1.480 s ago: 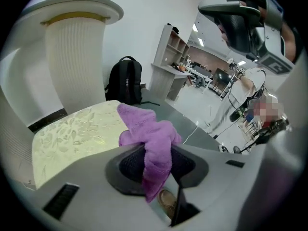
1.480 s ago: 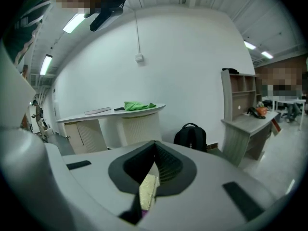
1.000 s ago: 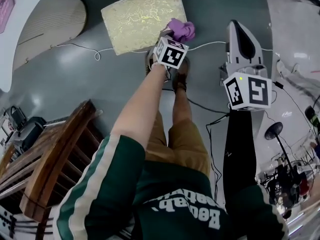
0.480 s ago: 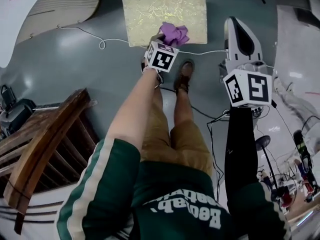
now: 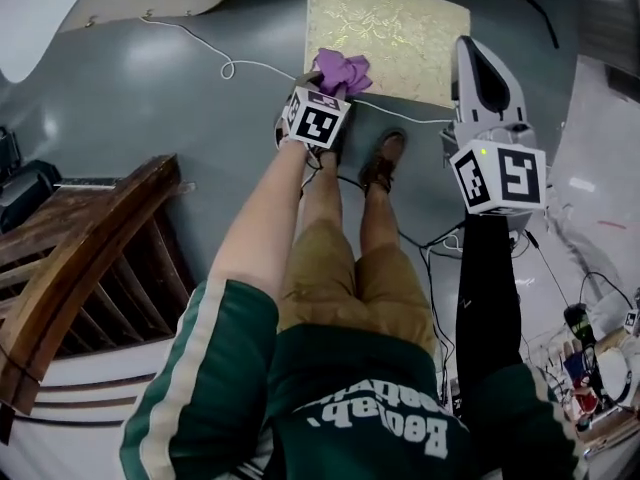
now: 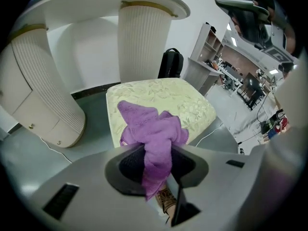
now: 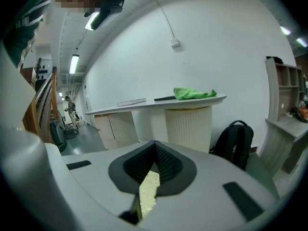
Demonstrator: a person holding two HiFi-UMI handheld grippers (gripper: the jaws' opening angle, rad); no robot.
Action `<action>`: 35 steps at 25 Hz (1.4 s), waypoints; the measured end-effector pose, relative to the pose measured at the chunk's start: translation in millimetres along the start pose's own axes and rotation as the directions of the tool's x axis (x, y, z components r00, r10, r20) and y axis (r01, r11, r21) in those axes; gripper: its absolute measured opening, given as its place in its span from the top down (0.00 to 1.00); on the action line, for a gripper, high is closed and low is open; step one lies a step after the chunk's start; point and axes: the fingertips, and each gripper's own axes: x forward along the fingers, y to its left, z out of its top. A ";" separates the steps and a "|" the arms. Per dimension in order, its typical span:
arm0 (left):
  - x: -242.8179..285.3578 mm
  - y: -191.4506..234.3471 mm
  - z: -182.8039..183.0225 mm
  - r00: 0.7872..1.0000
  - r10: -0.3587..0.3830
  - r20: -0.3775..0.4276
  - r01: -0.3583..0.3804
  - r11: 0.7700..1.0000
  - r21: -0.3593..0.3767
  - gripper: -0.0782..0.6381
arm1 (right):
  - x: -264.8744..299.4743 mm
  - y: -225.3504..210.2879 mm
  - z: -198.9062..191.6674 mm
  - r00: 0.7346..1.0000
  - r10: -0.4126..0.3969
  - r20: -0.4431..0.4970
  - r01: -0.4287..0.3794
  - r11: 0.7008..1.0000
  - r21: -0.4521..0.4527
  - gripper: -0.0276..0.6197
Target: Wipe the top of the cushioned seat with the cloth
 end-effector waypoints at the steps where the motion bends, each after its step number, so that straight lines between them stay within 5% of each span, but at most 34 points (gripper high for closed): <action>1: -3.0 6.9 -3.2 1.000 0.004 0.000 -0.004 1.000 -0.007 0.71 | 4.4 6.3 1.2 1.000 0.007 -0.002 -0.007 1.000 -0.006 0.94; 11: -28.3 78.8 -57.2 0.995 0.055 -0.085 -0.065 0.991 -0.118 0.71 | 38.4 58.6 1.7 0.997 0.060 -0.043 -0.061 0.998 -0.018 0.94; 19: -30.4 87.1 -70.9 0.996 0.027 -0.084 -0.036 0.993 -0.111 0.71 | 48.9 61.2 -3.4 0.998 0.034 -0.059 -0.035 0.999 -0.026 0.94; 26: -68.3 87.1 -29.0 1.000 0.020 -0.007 -0.020 0.998 -0.064 0.71 | 28.4 55.7 24.1 0.997 -0.040 -0.072 0.039 0.999 -0.022 0.94; 31: -112.4 82.3 35.5 0.996 0.006 0.089 -0.006 1.000 -0.002 0.71 | 9.5 59.4 73.2 0.996 -0.059 -0.072 0.052 0.994 -0.093 0.94; 35: -153.1 67.2 109.5 0.977 -0.001 0.212 -0.008 0.999 0.043 0.71 | -11.3 46.2 117.1 0.994 -0.104 -0.016 0.103 0.994 -0.025 0.94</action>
